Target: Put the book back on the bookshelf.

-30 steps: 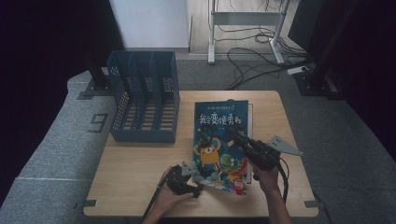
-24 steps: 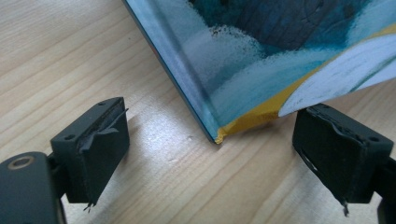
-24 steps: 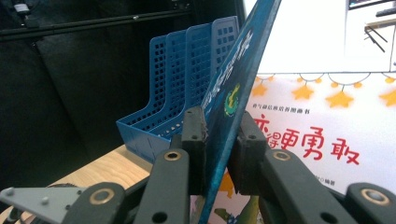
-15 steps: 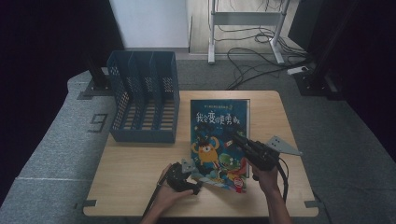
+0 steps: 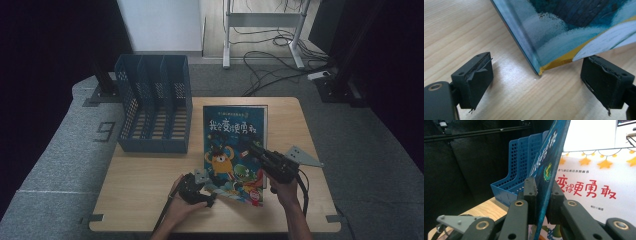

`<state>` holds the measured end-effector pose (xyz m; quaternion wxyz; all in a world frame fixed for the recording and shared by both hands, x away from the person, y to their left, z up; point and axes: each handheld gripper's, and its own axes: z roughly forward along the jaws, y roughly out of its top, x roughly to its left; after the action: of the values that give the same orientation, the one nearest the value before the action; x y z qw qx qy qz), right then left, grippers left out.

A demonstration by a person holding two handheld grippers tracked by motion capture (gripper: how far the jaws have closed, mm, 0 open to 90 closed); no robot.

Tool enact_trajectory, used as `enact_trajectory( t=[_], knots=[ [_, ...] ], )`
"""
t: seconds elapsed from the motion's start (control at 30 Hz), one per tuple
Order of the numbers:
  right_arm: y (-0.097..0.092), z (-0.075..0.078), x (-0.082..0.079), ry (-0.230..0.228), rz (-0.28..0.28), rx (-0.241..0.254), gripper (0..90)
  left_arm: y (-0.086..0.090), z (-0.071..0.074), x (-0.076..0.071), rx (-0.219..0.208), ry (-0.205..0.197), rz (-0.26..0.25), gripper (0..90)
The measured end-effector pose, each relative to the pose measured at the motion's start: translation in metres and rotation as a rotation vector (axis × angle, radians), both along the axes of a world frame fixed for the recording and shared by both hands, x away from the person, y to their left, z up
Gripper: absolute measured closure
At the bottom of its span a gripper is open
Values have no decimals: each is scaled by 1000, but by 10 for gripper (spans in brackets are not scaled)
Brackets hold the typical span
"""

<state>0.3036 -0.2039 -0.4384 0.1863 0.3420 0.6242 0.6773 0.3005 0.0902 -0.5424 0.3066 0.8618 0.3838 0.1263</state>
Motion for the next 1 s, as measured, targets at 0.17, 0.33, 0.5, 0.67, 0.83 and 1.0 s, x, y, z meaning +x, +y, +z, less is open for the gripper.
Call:
enact_trajectory(
  t=[0.17,0.33,0.5,0.67,0.83,1.0],
  knots=[
    [2,0,0,-2,28,7,813,2,0,2,-1,-3,14,109],
    [0,-1,2,4,30,9,813,3,0,1,-9,1,13,125],
    [-1,-2,2,5,30,12,814,3,0,0,-15,-2,11,143],
    [0,-1,1,-2,34,5,814,2,0,0,-7,-5,16,138],
    [3,1,0,-26,44,-11,814,2,1,4,-1,0,25,135],
    [7,2,3,-30,62,-18,821,6,0,8,-8,-6,63,137]
  ],
)
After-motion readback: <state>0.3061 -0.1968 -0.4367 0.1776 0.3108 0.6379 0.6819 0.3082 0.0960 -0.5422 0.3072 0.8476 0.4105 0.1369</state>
